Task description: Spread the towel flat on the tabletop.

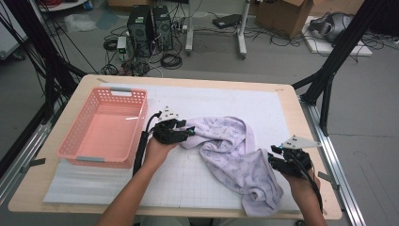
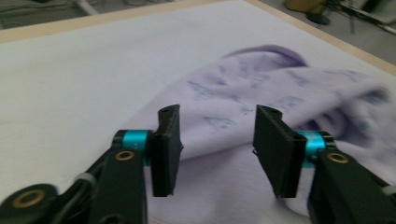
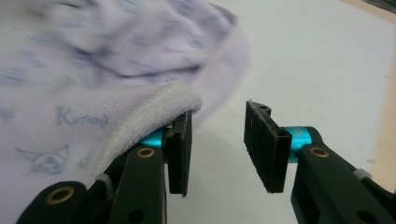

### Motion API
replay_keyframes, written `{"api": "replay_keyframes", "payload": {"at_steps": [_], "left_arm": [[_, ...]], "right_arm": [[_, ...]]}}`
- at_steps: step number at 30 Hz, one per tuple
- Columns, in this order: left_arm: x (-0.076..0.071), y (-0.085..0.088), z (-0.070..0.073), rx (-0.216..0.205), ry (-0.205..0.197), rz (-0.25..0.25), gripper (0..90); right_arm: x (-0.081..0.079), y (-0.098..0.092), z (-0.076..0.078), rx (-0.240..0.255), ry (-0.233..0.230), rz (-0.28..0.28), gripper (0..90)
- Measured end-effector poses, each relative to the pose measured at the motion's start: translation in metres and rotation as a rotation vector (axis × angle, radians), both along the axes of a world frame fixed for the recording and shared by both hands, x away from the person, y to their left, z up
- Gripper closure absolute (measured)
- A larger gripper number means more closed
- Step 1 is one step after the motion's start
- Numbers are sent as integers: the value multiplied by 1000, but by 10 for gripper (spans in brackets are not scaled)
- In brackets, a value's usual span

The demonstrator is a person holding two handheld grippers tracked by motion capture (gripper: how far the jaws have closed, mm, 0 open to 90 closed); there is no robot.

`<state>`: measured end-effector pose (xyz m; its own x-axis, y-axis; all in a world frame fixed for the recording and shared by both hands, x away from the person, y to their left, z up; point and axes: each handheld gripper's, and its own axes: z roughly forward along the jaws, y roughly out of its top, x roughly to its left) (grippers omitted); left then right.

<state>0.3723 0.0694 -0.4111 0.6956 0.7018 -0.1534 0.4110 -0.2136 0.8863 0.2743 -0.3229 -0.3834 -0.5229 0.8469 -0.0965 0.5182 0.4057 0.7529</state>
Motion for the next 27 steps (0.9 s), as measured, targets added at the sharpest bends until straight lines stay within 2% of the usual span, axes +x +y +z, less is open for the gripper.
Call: {"api": "replay_keyframes", "payload": {"at_steps": [1, 2, 3, 4, 6, 8, 9, 10, 13, 15, 16, 17, 18, 19, 20, 21, 24, 25, 26, 27], "left_arm": [[-3, -3, 1, 4, 2, -29, 559], [-6, -7, 2, 12, -1, -58, 559], [-8, -11, 2, 26, -8, -83, 591], [-10, -16, 2, 42, -14, -92, 580], [-12, -25, -3, 66, 2, -123, 569], [-11, -34, -10, 83, 22, -141, 560], [-9, -43, -18, 93, 33, -144, 550], [-9, -43, -18, 93, 33, -144, 542], [-5, -52, -28, 102, 52, -131, 512], [-4, -58, -35, 104, 68, -122, 503], [-4, -63, -39, 135, 72, -124, 509], [-5, -64, -39, 145, 63, -123, 529], [-5, -64, -39, 145, 63, -123, 598], [-6, -64, -38, 146, 57, -130, 728], [-7, -64, -36, 166, 43, -135, 812], [-8, -62, -33, 185, 26, -135, 836], [-6, -45, -21, 167, 4, -73, 853], [-3, -37, -17, 143, -1, -45, 853], [2, -20, -10, 111, -11, 20, 853], [2, -20, -10, 111, -11, 20, 853]], "right_arm": [[6, -1, -1, -10, 4, -24, 614], [6, -1, -1, -10, 4, -24, 614], [16, -3, -1, -6, -4, -47, 614], [16, -3, -1, -6, -4, -47, 614], [26, -3, -2, -31, -26, -94, 614], [27, -2, -3, -18, -23, -76, 615], [26, 0, -4, -2, -17, -46, 614], [24, 3, -6, 9, -13, -17, 613], [12, 9, -7, 12, 3, 43, 613], [7, 9, -8, 10, 7, 58, 613], [1, 7, -9, -26, 17, 67, 615], [0, 4, -10, -64, 17, 47, 618], [-1, 0, -11, -102, 22, 17, 628], [-1, -5, -12, -122, 31, -10, 636], [-1, -11, -12, -147, 32, -39, 643], [-2, -17, -11, -159, 30, -65, 646], [0, -33, -7, -125, 12, -120, 650], [0, -33, -7, -125, 12, -120, 650], [4, -38, -4, -93, -7, -130, 650], [7, -38, -2, -79, -16, -128, 648]]}}
